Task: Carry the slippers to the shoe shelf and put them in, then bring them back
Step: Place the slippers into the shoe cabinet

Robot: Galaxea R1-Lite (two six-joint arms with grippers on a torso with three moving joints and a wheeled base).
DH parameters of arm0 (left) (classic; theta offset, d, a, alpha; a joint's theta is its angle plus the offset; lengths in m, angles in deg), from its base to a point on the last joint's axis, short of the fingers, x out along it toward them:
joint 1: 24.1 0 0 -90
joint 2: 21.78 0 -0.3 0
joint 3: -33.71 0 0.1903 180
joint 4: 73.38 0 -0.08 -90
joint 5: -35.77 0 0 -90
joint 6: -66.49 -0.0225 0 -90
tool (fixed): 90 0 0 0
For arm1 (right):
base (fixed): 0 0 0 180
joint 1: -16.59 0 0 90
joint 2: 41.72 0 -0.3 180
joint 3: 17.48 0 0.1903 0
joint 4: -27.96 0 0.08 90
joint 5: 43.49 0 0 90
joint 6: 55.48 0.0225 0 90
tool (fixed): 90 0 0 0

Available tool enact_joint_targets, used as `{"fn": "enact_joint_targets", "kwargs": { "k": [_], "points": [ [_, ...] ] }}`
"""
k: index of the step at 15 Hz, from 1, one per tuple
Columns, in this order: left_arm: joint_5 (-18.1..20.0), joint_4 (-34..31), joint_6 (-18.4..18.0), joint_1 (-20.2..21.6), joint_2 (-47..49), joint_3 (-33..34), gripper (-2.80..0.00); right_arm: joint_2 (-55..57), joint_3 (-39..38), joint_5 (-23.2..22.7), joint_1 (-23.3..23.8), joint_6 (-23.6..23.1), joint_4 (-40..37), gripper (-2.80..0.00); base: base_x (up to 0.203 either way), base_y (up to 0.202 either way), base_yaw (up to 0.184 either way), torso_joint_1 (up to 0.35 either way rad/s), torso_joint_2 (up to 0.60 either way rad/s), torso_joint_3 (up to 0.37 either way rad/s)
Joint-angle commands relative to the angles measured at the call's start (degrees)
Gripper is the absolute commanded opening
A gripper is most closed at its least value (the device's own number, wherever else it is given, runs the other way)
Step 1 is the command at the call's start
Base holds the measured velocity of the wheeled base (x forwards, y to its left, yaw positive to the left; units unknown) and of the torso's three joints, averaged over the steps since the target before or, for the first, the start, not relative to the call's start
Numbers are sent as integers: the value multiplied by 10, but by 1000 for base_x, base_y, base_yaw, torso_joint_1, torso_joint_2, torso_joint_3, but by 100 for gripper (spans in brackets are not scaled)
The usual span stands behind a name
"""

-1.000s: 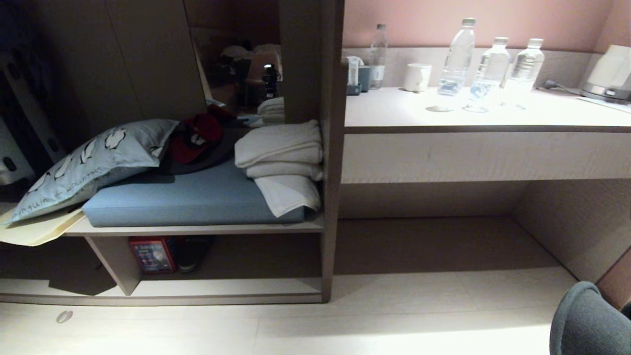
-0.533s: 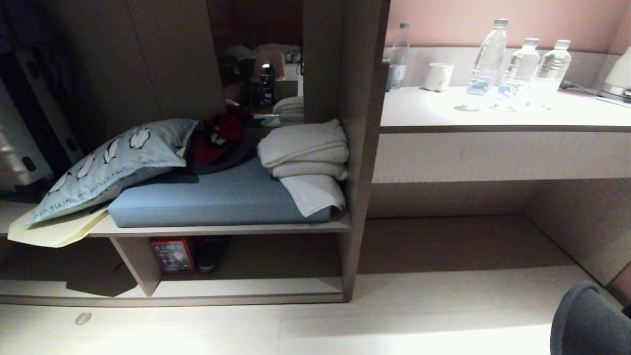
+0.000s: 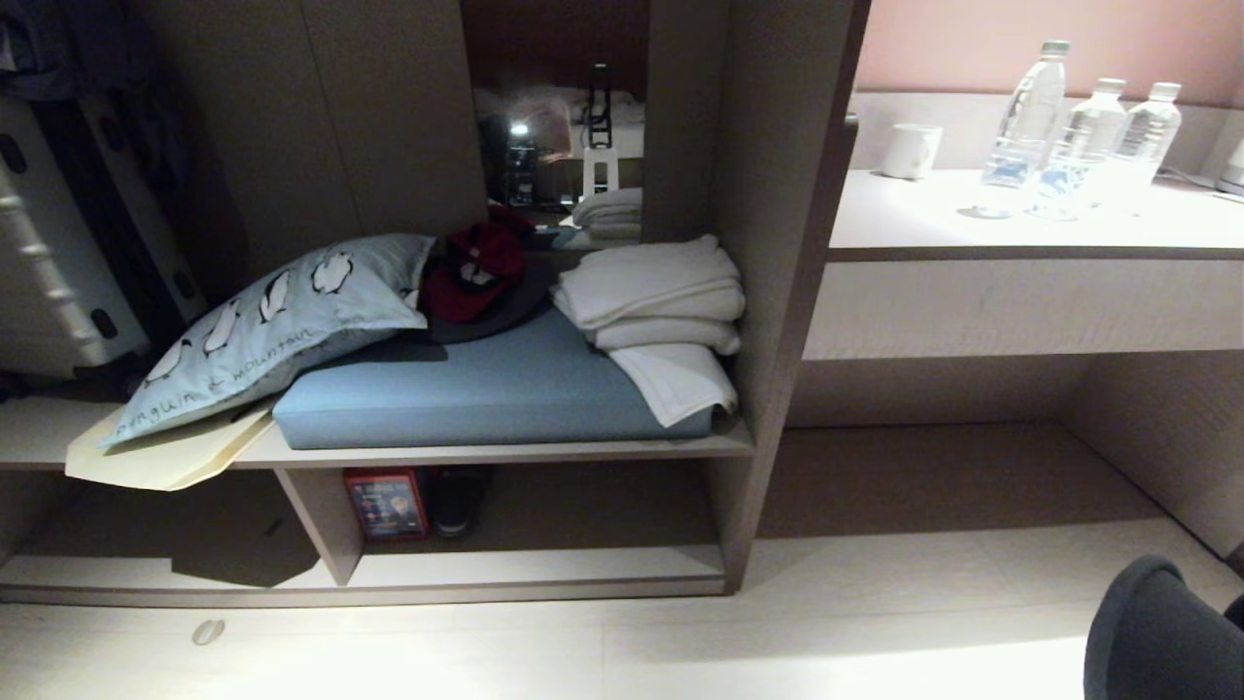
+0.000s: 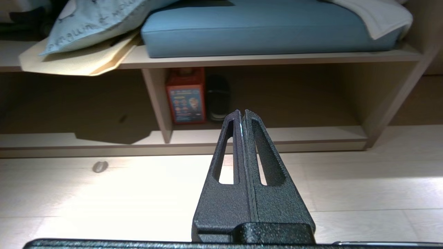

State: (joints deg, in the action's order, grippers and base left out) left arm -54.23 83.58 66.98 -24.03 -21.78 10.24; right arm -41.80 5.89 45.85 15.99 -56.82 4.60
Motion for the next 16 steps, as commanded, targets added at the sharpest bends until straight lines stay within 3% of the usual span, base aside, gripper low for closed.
{"fn": "enact_joint_targets", "kwargs": {
  "k": [1,16],
  "points": [
    [0,0,0,0,1,0,-280,1,0,0,0,-1,1,-280,0,195,0,2,3,-1],
    [0,0,0,0,0,0,-280,1,0,0,0,-1,0,-280,0,194,-3,2,2,2]
  ]
}}
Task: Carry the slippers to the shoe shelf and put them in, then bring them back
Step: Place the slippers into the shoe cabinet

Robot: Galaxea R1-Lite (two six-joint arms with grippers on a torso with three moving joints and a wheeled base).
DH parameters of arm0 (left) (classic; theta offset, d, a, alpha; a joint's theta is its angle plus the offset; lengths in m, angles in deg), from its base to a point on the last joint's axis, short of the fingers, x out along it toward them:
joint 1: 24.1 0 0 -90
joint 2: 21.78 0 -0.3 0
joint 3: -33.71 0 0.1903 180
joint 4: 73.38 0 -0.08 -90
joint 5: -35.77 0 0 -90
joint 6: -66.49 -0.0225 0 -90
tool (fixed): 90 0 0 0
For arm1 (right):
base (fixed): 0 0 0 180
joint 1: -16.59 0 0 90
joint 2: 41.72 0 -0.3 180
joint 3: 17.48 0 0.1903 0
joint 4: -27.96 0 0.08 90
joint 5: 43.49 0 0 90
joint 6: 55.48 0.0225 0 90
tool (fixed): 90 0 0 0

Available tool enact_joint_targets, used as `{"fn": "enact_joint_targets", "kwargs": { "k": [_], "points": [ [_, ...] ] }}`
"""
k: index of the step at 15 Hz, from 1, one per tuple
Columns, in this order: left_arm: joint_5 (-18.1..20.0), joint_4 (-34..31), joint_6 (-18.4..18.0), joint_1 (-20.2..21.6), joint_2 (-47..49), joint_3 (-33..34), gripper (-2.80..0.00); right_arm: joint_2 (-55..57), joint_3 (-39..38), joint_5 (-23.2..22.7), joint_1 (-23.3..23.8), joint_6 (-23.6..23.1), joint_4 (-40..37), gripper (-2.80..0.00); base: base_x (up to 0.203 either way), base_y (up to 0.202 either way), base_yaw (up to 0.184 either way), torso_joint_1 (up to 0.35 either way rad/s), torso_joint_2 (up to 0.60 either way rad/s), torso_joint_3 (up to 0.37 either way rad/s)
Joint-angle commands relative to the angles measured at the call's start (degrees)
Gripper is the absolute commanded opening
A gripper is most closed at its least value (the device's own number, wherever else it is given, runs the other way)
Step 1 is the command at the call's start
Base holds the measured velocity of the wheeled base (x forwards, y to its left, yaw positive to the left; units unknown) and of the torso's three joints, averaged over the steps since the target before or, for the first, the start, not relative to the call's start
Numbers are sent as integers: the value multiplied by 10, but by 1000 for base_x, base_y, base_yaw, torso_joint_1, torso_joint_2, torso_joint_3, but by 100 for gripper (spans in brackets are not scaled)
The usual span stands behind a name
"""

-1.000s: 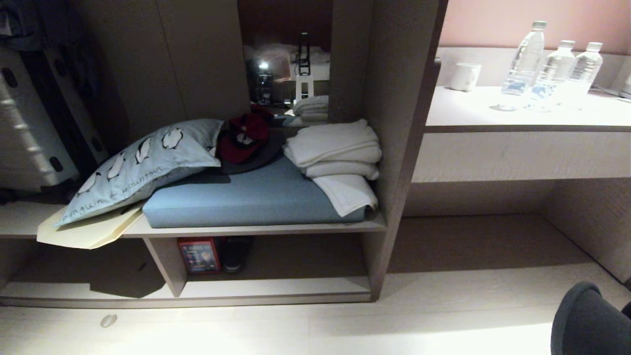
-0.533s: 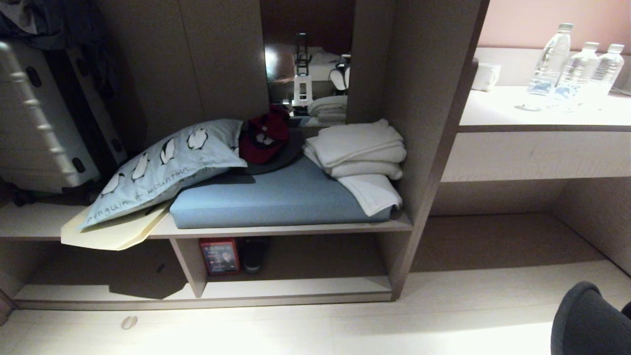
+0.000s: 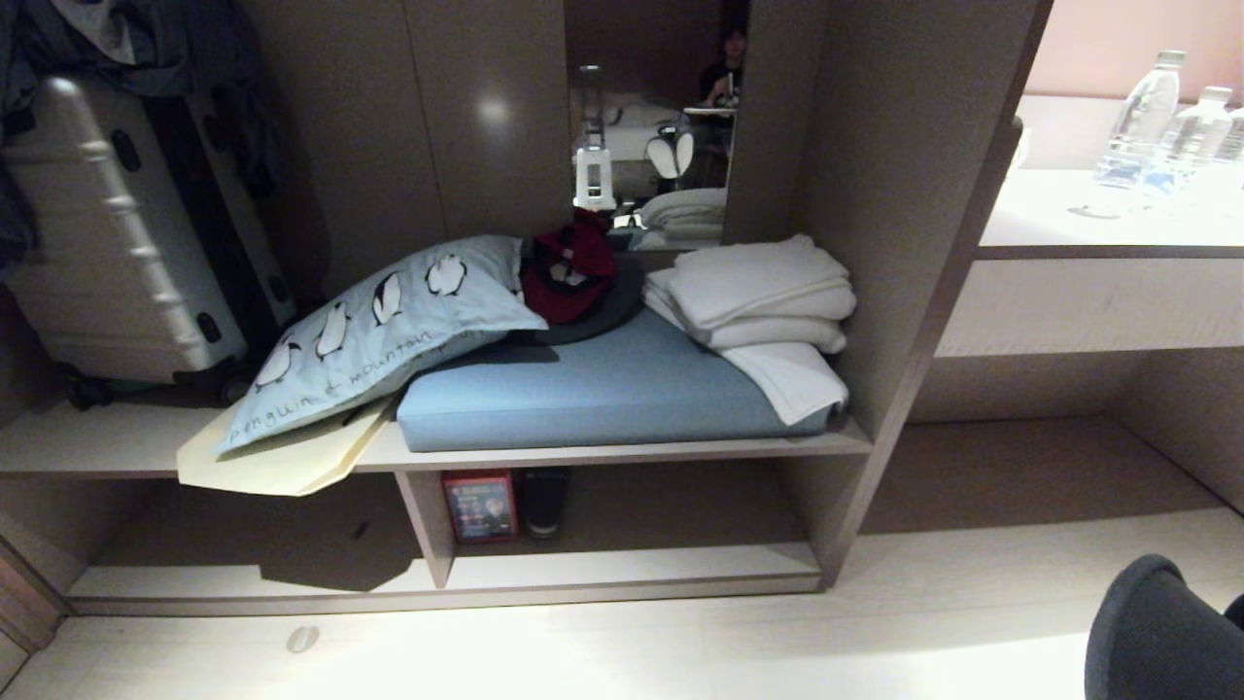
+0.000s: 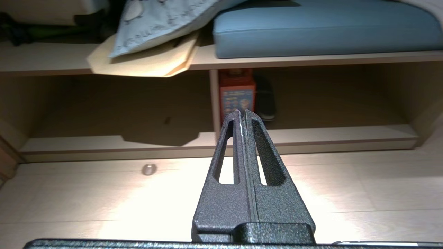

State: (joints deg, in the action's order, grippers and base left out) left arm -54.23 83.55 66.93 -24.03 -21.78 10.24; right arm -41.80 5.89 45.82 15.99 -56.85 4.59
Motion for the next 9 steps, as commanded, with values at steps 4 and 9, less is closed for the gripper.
{"fn": "enact_joint_targets", "kwargs": {
  "k": [4,9],
  "points": [
    [0,0,0,0,0,0,-280,1,0,0,0,0,0,-280,0,196,-3,2,0,1],
    [0,0,0,0,1,0,-280,1,0,0,0,0,1,-280,0,195,-2,3,2,2]
  ]
}}
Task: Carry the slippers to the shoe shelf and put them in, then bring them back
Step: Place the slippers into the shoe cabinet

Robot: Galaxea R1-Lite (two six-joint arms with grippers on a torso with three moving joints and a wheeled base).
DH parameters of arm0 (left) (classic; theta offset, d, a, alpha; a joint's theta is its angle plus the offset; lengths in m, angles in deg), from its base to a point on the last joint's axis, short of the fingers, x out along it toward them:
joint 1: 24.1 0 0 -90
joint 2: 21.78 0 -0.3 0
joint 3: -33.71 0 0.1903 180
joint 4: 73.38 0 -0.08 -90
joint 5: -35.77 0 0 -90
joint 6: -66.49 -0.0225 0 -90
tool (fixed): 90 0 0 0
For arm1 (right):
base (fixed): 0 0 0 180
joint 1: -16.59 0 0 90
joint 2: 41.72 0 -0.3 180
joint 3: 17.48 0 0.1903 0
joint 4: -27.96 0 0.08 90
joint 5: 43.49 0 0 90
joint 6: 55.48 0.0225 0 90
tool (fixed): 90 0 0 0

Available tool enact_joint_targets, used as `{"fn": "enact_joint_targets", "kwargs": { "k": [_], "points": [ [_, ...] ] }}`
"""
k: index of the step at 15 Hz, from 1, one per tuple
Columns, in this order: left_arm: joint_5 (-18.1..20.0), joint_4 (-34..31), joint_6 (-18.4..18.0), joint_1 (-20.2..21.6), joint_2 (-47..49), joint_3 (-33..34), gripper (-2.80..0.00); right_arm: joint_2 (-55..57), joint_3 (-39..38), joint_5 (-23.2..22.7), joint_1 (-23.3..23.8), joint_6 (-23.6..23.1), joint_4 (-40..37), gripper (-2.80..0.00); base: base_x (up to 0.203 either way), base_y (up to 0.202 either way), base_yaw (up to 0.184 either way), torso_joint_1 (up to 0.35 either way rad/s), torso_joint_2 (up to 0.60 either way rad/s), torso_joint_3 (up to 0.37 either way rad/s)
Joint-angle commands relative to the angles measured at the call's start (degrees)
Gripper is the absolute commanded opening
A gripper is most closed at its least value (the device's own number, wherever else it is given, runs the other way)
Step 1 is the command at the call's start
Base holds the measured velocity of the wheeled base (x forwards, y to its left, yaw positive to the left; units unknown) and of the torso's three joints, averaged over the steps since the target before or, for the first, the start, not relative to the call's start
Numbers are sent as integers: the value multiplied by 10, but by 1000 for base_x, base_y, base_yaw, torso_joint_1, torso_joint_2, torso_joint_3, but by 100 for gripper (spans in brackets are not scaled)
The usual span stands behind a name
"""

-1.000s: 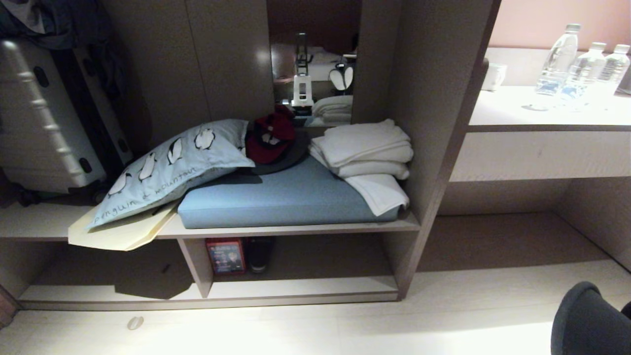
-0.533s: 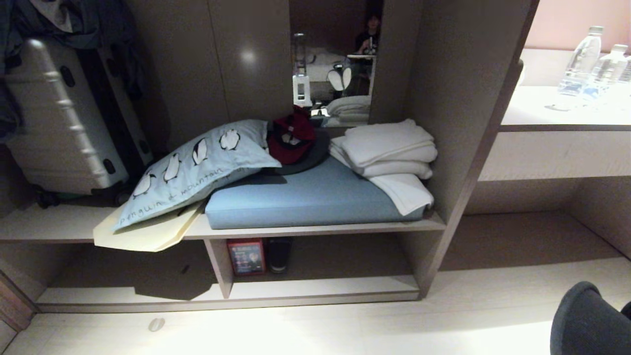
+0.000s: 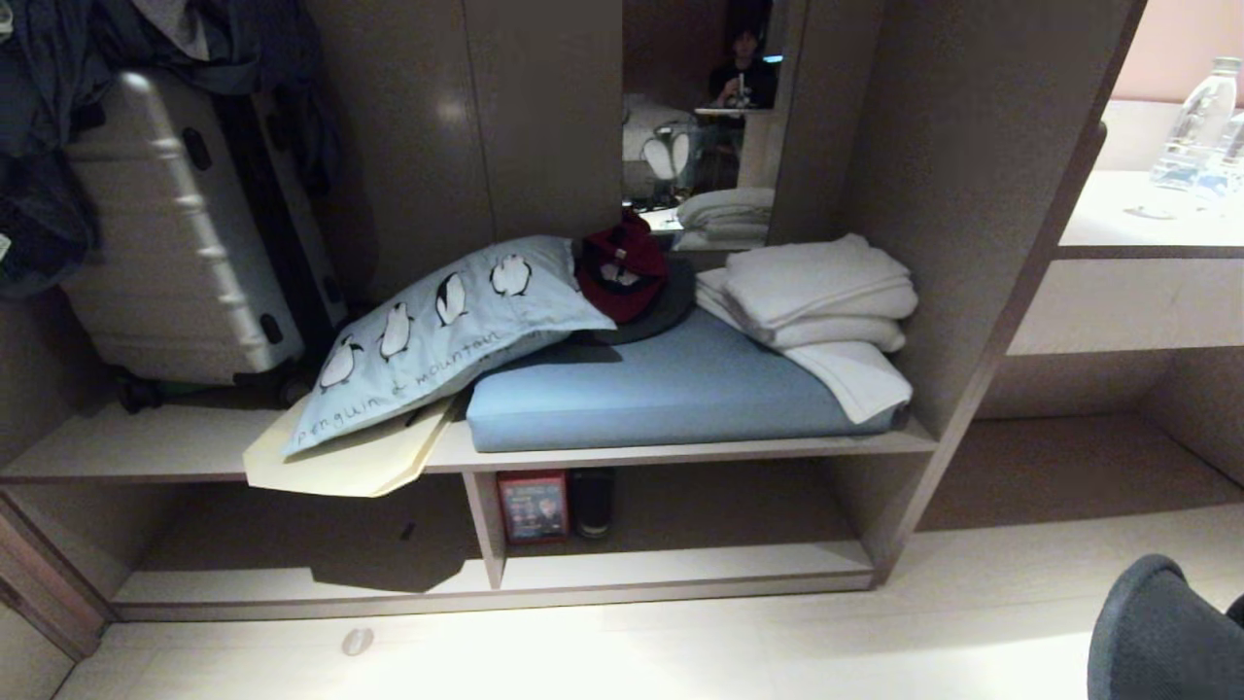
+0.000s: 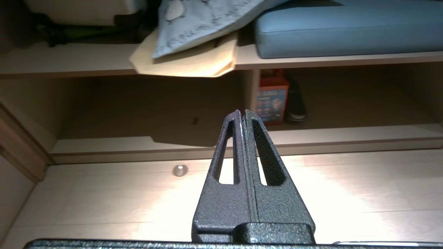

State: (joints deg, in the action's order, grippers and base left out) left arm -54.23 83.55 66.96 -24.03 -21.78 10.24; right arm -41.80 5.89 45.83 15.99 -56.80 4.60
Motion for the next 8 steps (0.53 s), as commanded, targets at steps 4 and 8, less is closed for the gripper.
{"fn": "enact_joint_targets", "kwargs": {
  "k": [4,8],
  "points": [
    [0,0,0,0,0,0,-280,1,0,0,0,-1,0,-280,0,194,-1,4,1,2],
    [0,0,1,0,0,0,-280,1,0,0,0,0,0,-280,0,165,-2,4,5,5]
  ]
}}
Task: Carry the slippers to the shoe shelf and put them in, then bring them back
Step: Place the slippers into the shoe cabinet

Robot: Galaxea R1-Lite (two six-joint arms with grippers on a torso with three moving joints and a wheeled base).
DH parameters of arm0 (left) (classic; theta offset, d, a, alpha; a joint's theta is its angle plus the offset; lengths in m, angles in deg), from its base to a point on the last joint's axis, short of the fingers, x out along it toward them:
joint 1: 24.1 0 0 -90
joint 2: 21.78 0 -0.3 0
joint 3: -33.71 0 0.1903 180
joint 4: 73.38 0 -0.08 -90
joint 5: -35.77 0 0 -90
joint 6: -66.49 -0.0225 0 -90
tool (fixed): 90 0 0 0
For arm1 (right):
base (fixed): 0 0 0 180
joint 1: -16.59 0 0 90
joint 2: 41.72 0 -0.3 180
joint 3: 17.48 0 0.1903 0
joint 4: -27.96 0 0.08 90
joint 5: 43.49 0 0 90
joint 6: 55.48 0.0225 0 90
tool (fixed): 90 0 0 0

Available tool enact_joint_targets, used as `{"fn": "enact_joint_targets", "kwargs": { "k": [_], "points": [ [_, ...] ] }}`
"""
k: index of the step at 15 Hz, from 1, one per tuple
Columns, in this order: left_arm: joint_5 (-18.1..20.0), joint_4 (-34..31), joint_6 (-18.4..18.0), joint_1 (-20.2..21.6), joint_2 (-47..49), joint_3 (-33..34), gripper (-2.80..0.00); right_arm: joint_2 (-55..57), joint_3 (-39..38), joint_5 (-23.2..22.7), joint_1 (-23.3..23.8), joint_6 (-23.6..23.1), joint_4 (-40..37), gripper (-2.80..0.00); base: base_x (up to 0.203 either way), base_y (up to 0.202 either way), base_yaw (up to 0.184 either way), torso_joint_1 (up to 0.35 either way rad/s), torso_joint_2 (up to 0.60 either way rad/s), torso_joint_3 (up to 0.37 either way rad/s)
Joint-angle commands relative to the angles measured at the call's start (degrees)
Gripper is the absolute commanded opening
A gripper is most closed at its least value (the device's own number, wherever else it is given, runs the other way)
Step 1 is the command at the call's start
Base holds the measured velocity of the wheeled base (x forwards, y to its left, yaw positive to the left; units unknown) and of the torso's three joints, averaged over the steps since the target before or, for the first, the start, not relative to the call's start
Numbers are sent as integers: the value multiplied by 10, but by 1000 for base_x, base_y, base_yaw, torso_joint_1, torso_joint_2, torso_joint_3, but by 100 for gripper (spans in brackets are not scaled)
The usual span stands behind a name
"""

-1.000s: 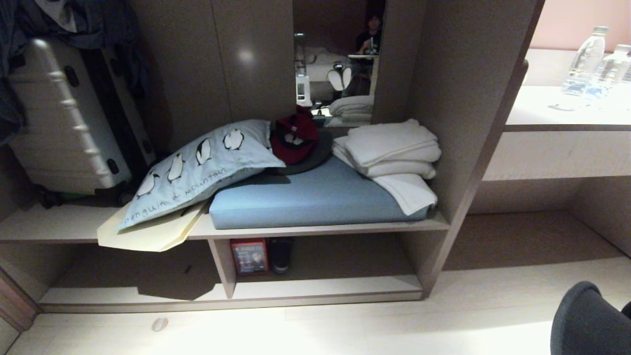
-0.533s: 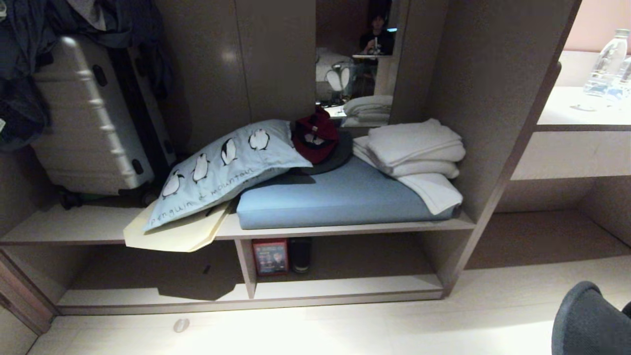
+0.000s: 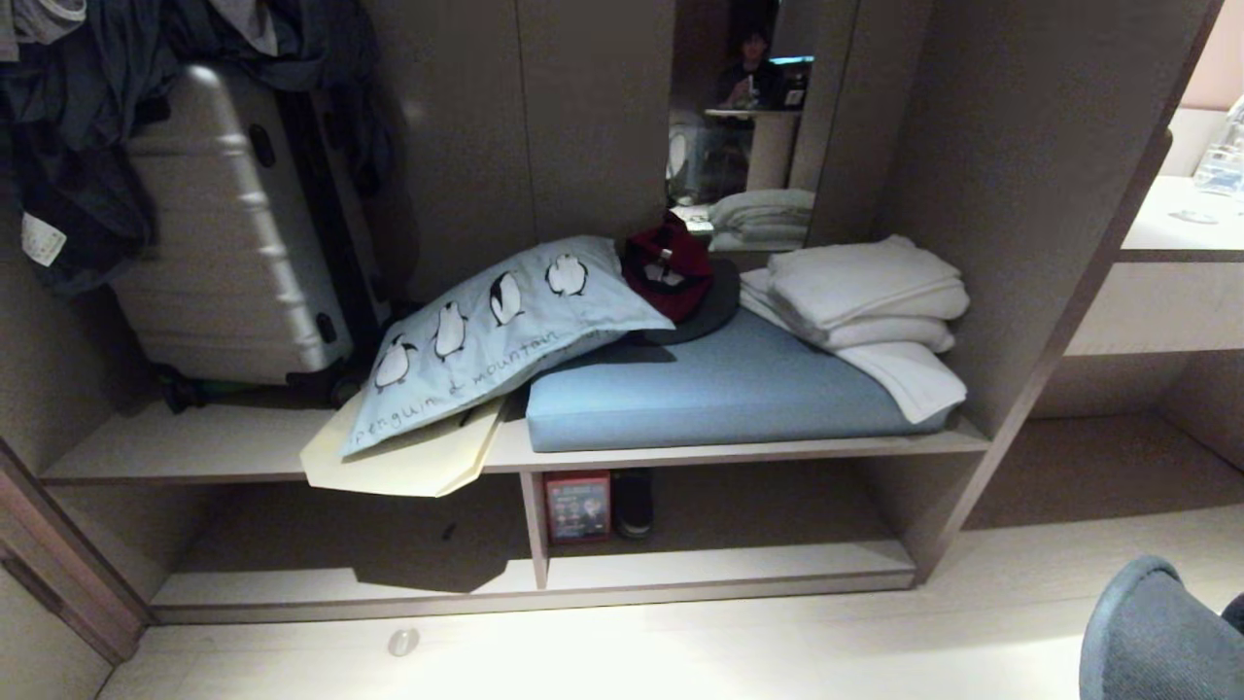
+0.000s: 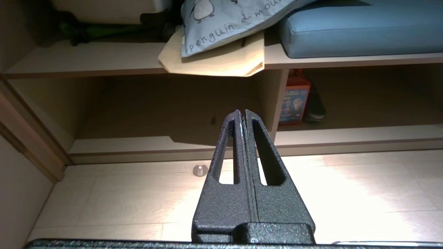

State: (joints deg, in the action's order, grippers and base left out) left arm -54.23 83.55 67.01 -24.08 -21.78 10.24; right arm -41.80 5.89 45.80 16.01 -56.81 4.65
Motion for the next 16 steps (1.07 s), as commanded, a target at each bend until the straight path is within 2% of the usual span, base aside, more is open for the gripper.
{"fn": "enact_joint_targets", "kwargs": {
  "k": [1,9,16],
  "points": [
    [0,1,0,1,0,0,-280,1,0,0,0,0,0,-280,0,0,0,0,0,0],
    [0,1,0,1,1,0,-280,1,0,0,0,-1,0,-280,0,0,0,0,0,-4],
    [0,1,-1,1,1,0,-280,1,0,0,0,-1,0,-280,0,0,0,1,2,-176]
  ]
}}
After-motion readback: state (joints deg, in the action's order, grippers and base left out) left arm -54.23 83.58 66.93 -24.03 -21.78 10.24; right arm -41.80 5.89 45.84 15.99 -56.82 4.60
